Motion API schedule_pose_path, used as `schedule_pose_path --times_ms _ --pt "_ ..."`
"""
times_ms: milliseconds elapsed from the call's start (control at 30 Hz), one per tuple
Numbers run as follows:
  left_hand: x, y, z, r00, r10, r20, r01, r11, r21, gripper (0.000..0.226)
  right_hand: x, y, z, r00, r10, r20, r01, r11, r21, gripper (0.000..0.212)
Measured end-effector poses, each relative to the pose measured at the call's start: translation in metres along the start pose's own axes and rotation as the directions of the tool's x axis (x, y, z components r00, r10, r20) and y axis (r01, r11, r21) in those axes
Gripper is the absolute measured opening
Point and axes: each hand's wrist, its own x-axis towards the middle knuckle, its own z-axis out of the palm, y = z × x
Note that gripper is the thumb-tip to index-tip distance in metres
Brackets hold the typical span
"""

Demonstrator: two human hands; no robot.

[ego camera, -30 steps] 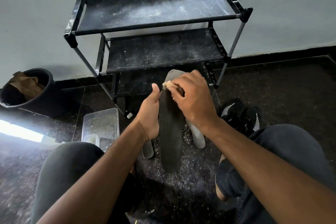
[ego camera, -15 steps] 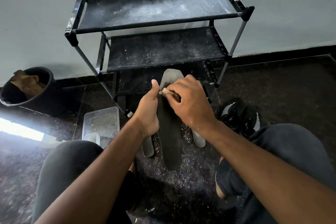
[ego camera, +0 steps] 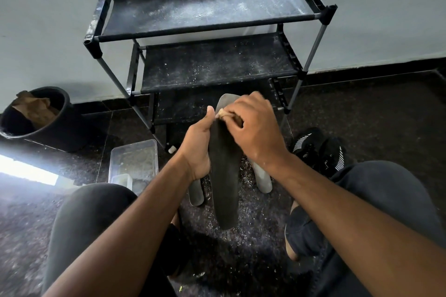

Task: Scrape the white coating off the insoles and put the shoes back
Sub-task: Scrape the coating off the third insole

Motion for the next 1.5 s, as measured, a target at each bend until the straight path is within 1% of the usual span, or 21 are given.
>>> schedule_pose_path --times_ms 67,133,200,267,300,400,467,500,533,633,700,767,833,900,933,1067,1133,1267,1333,1433,1500 --pt "0.0 -0.003 0.002 1.0 -0.005 0.022 0.005 1.0 -0.013 0.062 0.004 0.004 -0.004 0.995 0.075 -0.059 -0.073 0.997 0.038 0.007" --pt "0.001 -0.004 0.001 1.0 -0.013 0.021 0.013 1.0 -0.02 0.062 0.002 -0.001 -0.005 0.992 0.104 -0.067 -0.095 0.989 0.117 0.007" --pt "0.002 -0.002 -0.002 1.0 -0.019 -0.003 0.019 1.0 -0.014 0.063 -0.005 -0.012 -0.003 0.997 0.082 -0.013 -0.078 0.981 0.176 0.005" --pt "0.005 -0.001 -0.007 0.999 -0.018 -0.028 0.018 1.0 -0.003 0.062 -0.01 -0.019 0.001 0.996 0.072 0.053 -0.081 0.979 0.188 0.008" --pt "0.004 -0.001 -0.008 0.999 -0.016 -0.031 0.015 1.0 -0.011 0.061 -0.01 -0.018 0.002 0.995 0.076 0.057 -0.085 0.979 0.185 0.01" --pt "0.002 -0.002 -0.007 1.0 -0.007 0.024 0.008 0.998 -0.061 0.057 -0.001 -0.012 -0.005 0.984 0.171 -0.043 -0.159 0.967 0.2 0.011" --pt "0.0 -0.004 -0.003 0.999 -0.01 0.04 0.012 0.998 -0.058 0.056 0.004 -0.01 -0.01 0.964 0.243 -0.105 -0.215 0.95 0.226 0.007" --pt "0.0 -0.005 -0.003 0.999 -0.016 0.038 0.018 0.999 -0.047 0.056 0.004 -0.011 -0.012 0.961 0.254 -0.112 -0.223 0.946 0.236 0.005" --pt "0.0 -0.005 -0.003 0.999 -0.024 0.035 0.026 0.999 -0.039 0.056 0.002 -0.015 -0.012 0.965 0.244 -0.097 -0.215 0.946 0.241 0.004" --pt "0.001 -0.003 -0.002 0.999 -0.032 -0.006 0.032 0.998 -0.062 0.052 -0.006 -0.022 -0.005 0.988 0.154 0.017 -0.154 0.962 0.226 0.007" --pt "0.002 -0.002 -0.005 0.999 -0.032 0.003 0.032 0.996 -0.081 0.051 -0.005 -0.019 -0.003 0.991 0.126 0.047 -0.132 0.971 0.197 0.01" --pt "0.0 -0.003 -0.003 0.998 -0.026 0.052 0.031 0.996 -0.089 0.055 0.0 -0.012 -0.006 0.988 0.156 0.002 -0.154 0.972 0.18 0.01" --pt "0.0 -0.006 -0.001 0.995 -0.03 0.094 0.037 0.996 -0.077 0.058 0.006 -0.005 -0.011 0.97 0.233 -0.074 -0.217 0.96 0.177 0.008" --pt "0.0 -0.008 -0.001 0.994 -0.036 0.099 0.044 0.997 -0.071 0.058 0.008 -0.004 -0.013 0.956 0.277 -0.098 -0.256 0.949 0.183 0.007" --pt "0.0 -0.007 -0.001 0.995 -0.041 0.09 0.048 0.996 -0.073 0.058 0.007 -0.006 -0.013 0.96 0.27 -0.081 -0.251 0.949 0.192 0.006" --pt "0.004 -0.003 -0.008 0.999 -0.047 0.025 0.049 0.995 -0.092 0.057 -0.005 -0.021 -0.005 0.991 0.129 0.046 -0.136 0.972 0.192 0.012" --pt "0.004 -0.003 -0.008 0.999 -0.045 0.03 0.047 0.994 -0.094 0.057 -0.003 -0.017 -0.005 0.991 0.129 0.025 -0.132 0.976 0.173 0.012" --pt "-0.001 -0.004 0.0 0.996 -0.034 0.082 0.043 0.994 -0.104 0.054 0.006 -0.006 -0.01 0.964 0.246 -0.1 -0.227 0.959 0.171 0.007" --pt "0.0 -0.004 -0.001 0.997 -0.032 0.07 0.039 0.995 -0.093 0.055 0.003 -0.01 -0.008 0.971 0.217 -0.097 -0.199 0.965 0.173 0.006" --pt "0.004 -0.004 -0.006 0.999 -0.041 0.018 0.042 0.995 -0.095 0.054 -0.007 -0.02 -0.001 0.993 0.116 -0.01 -0.113 0.979 0.168 0.006" --pt "0.006 -0.004 -0.009 0.999 -0.039 0.024 0.041 0.995 -0.09 0.054 -0.005 -0.017 0.0 0.996 0.092 -0.009 -0.09 0.986 0.138 0.007"
